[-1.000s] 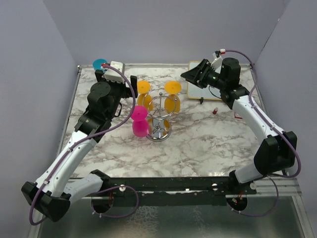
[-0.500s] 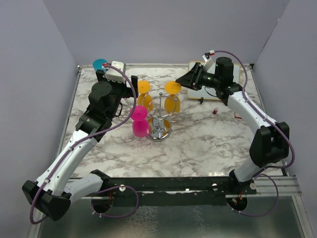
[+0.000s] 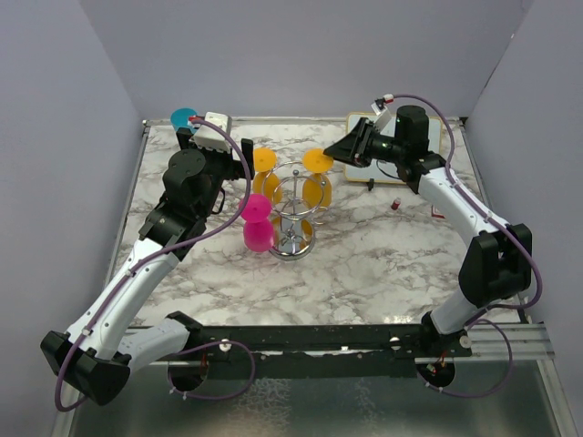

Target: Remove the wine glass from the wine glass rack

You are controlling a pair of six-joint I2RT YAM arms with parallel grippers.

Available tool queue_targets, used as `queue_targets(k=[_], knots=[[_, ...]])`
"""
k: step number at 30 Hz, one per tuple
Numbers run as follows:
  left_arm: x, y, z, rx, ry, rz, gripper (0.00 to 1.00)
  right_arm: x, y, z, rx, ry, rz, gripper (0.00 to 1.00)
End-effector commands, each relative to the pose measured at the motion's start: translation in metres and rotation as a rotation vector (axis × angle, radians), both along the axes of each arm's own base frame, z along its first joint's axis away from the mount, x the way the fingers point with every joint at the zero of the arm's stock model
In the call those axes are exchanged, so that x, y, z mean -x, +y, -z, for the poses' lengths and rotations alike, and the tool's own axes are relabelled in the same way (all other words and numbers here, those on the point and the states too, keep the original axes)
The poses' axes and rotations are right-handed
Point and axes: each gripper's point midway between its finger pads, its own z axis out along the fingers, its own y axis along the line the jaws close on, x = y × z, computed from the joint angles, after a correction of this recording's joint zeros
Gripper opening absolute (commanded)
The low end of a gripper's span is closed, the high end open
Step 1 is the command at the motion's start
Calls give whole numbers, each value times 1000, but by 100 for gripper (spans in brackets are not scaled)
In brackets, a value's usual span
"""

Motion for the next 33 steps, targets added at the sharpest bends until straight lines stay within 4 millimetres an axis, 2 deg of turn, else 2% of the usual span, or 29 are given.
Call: queue_targets(k=[1, 5, 13, 20, 23, 30, 33], knots=[[2, -6, -6, 18, -20, 25, 99, 5, 0, -3, 3, 9, -10, 31], [2, -6, -5, 16, -20, 26, 100, 6, -1, -1, 3, 19, -8, 30], [3, -5, -6, 21, -22, 25, 100, 8, 0, -6, -6, 15, -11, 21], [2, -5, -5, 23, -19, 23, 100, 10, 0, -7, -15, 44, -9, 19], [3, -5, -5, 23, -19, 20, 100, 11, 0, -10, -18, 53, -8, 15], [3, -5, -6, 29, -20, 24, 100, 15, -3, -19, -15, 57, 4, 12], [3, -5, -6, 30, -18, 24, 99, 16, -3, -21, -22, 64, 12, 7]])
